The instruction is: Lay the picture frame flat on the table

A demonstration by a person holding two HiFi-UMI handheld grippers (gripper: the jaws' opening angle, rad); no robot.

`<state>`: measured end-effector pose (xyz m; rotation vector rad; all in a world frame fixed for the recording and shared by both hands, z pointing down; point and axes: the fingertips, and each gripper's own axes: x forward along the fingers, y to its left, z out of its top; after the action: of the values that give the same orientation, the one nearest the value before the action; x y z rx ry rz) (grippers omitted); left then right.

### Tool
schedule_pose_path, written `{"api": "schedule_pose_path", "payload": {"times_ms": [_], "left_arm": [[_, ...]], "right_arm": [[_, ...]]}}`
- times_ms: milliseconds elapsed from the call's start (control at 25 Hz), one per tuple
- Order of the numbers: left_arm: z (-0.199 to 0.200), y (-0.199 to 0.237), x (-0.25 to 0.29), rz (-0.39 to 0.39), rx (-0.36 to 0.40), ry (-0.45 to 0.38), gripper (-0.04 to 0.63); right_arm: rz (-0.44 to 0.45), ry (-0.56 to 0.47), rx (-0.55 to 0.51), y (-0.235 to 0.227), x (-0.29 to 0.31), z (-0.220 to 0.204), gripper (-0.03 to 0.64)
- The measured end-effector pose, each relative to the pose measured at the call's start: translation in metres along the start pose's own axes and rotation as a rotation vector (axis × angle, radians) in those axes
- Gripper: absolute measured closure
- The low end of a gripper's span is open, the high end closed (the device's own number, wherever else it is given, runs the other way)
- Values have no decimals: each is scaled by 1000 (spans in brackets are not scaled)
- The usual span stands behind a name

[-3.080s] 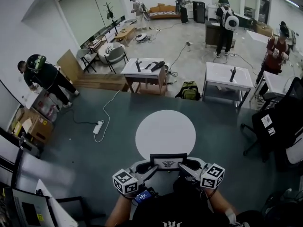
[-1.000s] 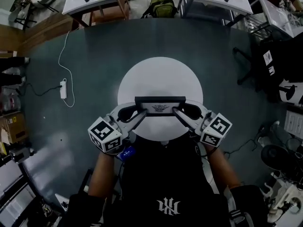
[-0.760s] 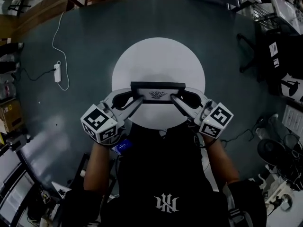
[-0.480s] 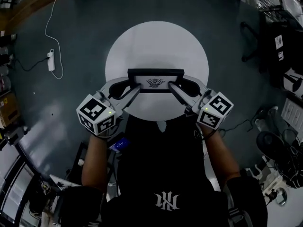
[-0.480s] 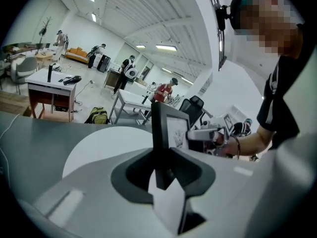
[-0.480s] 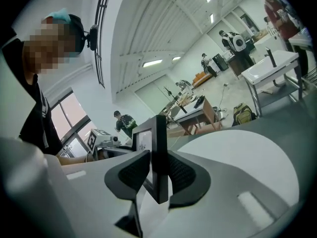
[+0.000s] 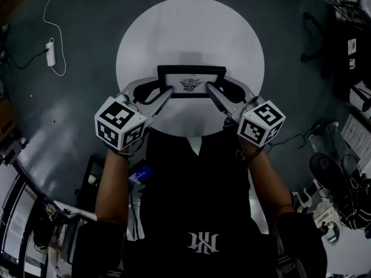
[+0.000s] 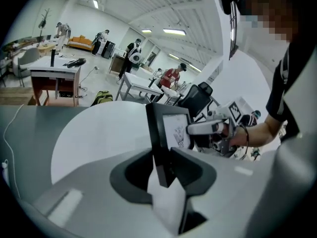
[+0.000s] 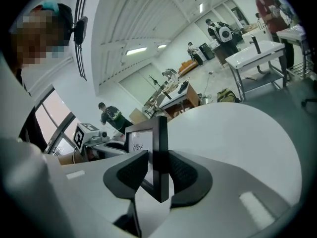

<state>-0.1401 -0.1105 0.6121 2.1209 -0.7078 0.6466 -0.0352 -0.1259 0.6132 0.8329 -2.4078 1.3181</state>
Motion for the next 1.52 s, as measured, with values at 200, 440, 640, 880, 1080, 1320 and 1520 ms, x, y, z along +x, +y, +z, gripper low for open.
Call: {"api": "schedule_pose_path", "payload": {"times_ms": [200, 440, 640, 880, 1080, 1320, 1520], "left_arm": [[-26, 9, 20, 21, -8, 59, 483], [-56, 20, 36, 68, 14, 132, 489], [-68, 22, 43, 68, 3, 156, 489], [-75, 28, 45, 84, -7, 156, 488], [-76, 34, 44, 99, 2, 147, 485], [-82, 37, 47, 114, 7, 142, 480], [-85, 40, 48, 136, 21, 146, 472]], "right_arm": [[-42, 35, 25, -19, 9, -28, 482], [-124, 102, -24, -34, 15, -57, 491], [-143, 117, -21, -37, 15, -69, 492], [-146, 116, -22, -39, 22, -73, 492], [-156, 111, -49, -38, 27, -69, 494], [-172, 100, -69, -40, 31, -73, 492], [-185, 94, -84, -41, 34, -74, 491]]}}
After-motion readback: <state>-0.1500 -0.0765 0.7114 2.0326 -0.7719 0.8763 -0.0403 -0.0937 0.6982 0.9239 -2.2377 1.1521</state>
